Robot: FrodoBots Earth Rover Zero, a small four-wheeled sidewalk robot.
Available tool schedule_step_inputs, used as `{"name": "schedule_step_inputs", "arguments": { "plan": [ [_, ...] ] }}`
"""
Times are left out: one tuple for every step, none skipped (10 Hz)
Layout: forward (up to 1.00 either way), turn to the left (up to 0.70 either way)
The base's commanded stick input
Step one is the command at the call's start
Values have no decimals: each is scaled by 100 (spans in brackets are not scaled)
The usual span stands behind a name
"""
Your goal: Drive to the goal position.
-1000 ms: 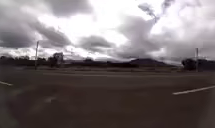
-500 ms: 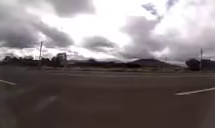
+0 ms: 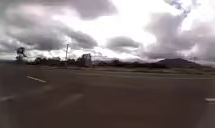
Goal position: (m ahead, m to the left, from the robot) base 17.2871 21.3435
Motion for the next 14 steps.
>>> {"name": "schedule_step_inputs", "arguments": {
  "plan": [
    [0, 70],
    [0, 70],
    [0, 70],
    [0, 70],
    [0, 70],
    [0, 70],
    [0, 70],
    [0, 70],
    [0, 70],
    [0, 70],
    [0, 70],
    [0, 70],
    [0, 70],
    [0, 70]
  ]
}}
